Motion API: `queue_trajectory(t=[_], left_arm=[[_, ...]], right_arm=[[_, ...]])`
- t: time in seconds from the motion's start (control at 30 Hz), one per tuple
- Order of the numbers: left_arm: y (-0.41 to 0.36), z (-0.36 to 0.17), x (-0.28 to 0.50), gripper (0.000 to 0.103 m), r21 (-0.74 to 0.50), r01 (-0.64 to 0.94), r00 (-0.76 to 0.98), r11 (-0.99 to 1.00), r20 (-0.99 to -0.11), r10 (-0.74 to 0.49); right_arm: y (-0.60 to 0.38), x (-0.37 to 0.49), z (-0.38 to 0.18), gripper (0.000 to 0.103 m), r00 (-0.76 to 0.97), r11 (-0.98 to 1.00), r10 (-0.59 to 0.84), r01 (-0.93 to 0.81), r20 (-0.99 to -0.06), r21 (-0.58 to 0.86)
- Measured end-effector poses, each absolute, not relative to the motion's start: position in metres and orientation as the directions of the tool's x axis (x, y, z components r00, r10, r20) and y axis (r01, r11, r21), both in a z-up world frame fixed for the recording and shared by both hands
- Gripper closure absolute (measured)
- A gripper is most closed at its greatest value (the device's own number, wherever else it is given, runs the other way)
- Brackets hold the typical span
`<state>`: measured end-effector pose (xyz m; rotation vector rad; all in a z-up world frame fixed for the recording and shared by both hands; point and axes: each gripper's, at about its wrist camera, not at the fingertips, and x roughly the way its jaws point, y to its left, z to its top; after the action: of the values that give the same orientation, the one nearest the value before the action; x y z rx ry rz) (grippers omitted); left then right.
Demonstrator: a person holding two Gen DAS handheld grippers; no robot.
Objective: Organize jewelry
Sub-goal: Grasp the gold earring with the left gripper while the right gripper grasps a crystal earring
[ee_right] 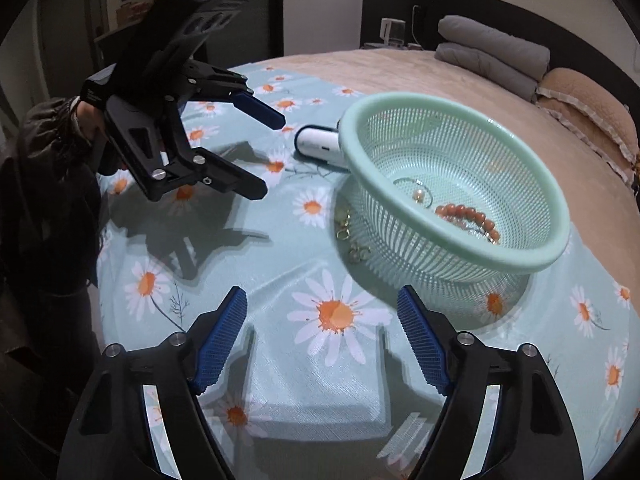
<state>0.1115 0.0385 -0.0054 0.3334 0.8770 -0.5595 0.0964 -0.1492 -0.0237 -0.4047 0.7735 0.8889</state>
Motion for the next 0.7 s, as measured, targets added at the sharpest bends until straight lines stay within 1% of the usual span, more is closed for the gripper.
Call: queue_trajectory(t=[0.07, 0.1, 0.17, 0.23, 0.3, 0.4, 0.43, 0.5, 0.6, 0.7], left_arm=[[0.029, -0.014, 0.107, 0.013, 0.082, 0.616, 0.51, 0.783, -0.799, -0.318], [0.024, -0.019, 0.106, 0.013, 0.09, 0.636, 0.5, 0.766, -0.805, -0.321], [0.016, -0.029, 0.109, 0.018, 0.094, 0.66, 0.48, 0.745, -0.817, -0.321], [0.013, -0.036, 0.116, 0.02, 0.06, 0.672, 0.451, 0.738, -0.824, -0.344], [0.012, -0.038, 0.125, 0.02, 0.029, 0.661, 0.444, 0.75, -0.82, -0.361], [0.01, -0.038, 0.139, 0.021, 0.013, 0.642, 0.454, 0.766, -0.813, -0.366], [0.009, -0.038, 0.143, 0.023, 0.008, 0.638, 0.454, 0.77, -0.812, -0.368], [0.007, -0.042, 0.149, 0.025, 0.006, 0.633, 0.448, 0.774, -0.818, -0.359], [0.006, -0.041, 0.154, 0.027, 0.002, 0.637, 0.448, 0.771, -0.815, -0.368], [0.005, -0.042, 0.157, 0.036, 0.011, 0.635, 0.455, 0.772, -0.813, -0.363]], right_arm=[[-0.147, 0.099, -0.034, 0.032, 0.382, 0.587, 0.529, -0.81, -0.758, 0.001], [-0.146, 0.102, -0.037, 0.033, 0.371, 0.587, 0.525, -0.81, -0.766, 0.009], [-0.145, 0.105, -0.041, 0.037, 0.357, 0.576, 0.538, -0.817, -0.764, 0.023], [-0.141, 0.109, -0.044, 0.038, 0.359, 0.57, 0.537, -0.821, -0.763, 0.015], [-0.138, 0.113, -0.046, 0.042, 0.351, 0.562, 0.547, -0.827, -0.76, 0.023], [-0.131, 0.119, -0.049, 0.044, 0.369, 0.563, 0.533, -0.826, -0.761, -0.006], [-0.13, 0.121, -0.049, 0.045, 0.373, 0.567, 0.537, -0.823, -0.757, -0.004], [-0.13, 0.126, -0.05, 0.052, 0.374, 0.579, 0.544, -0.815, -0.751, 0.013], [-0.125, 0.132, -0.054, 0.054, 0.374, 0.588, 0.544, -0.809, -0.751, 0.023], [-0.122, 0.135, -0.055, 0.056, 0.396, 0.595, 0.536, -0.804, -0.746, 0.0]])
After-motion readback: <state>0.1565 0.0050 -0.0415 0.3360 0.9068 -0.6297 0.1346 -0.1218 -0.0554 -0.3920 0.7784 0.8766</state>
